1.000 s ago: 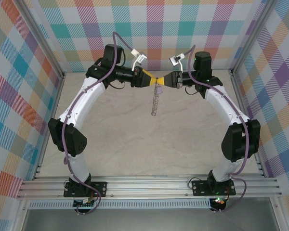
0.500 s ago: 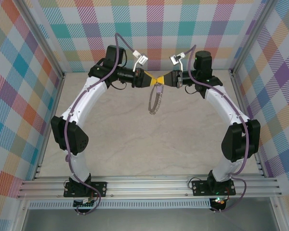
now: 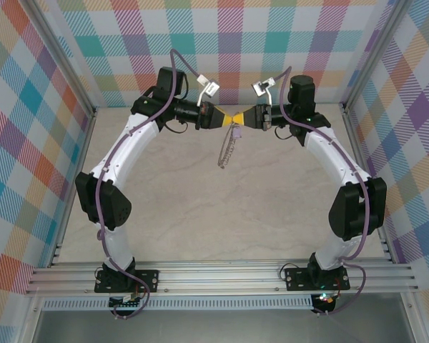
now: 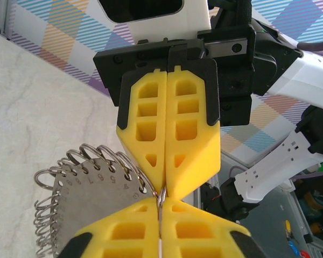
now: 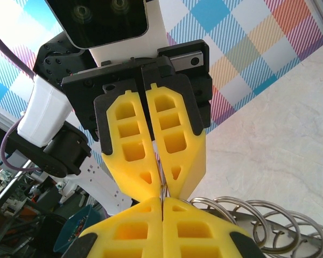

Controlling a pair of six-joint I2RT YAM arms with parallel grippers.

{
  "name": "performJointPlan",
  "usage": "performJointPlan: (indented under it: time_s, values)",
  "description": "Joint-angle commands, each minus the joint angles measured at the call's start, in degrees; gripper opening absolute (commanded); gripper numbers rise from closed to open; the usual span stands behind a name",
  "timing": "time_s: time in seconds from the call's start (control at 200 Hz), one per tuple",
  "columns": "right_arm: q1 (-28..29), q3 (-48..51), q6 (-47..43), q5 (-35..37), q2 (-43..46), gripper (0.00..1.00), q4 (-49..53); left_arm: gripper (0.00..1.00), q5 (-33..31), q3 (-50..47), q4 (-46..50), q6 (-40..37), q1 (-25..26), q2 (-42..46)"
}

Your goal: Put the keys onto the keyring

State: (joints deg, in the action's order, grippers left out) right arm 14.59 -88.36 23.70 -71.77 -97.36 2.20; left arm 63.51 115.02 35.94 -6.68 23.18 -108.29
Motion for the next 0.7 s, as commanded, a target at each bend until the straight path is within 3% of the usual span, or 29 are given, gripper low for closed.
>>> performJointPlan:
  time_s: [0.0, 0.145, 0.205, 0.33, 0.695]
  values:
    - [-0.27, 0.47, -0.27, -1.36, -0.11, 0.00, -1.72, 0.00, 1.92, 1.53, -1.22, 0.00, 0.29, 0.09]
    - [-0.26, 0.90, 0.02, -0.30, 0.65, 0.00, -1.83, 0.00, 1.28, 1.46, -1.52, 0.24, 0.59, 0.41]
    - [-0.45, 1.45, 0.56, 0.75, 1.40, 0.18, -2.18, 0.00, 0.50, 1.43, -1.83, 0.63, 0.68, 0.70]
    - [-1.68, 4.59, 4.31, 1.69, 4.08, 0.33, -8.15, 0.00, -0.75, 0.37, -3.75, 2.15, 0.77, 1.95]
    - [-2.64, 14.92, 11.63, 3.07, 9.92, 0.46, -21.12, 0.00, -2.18, -7.91, -12.68, 6.15, 1.59, 9.03]
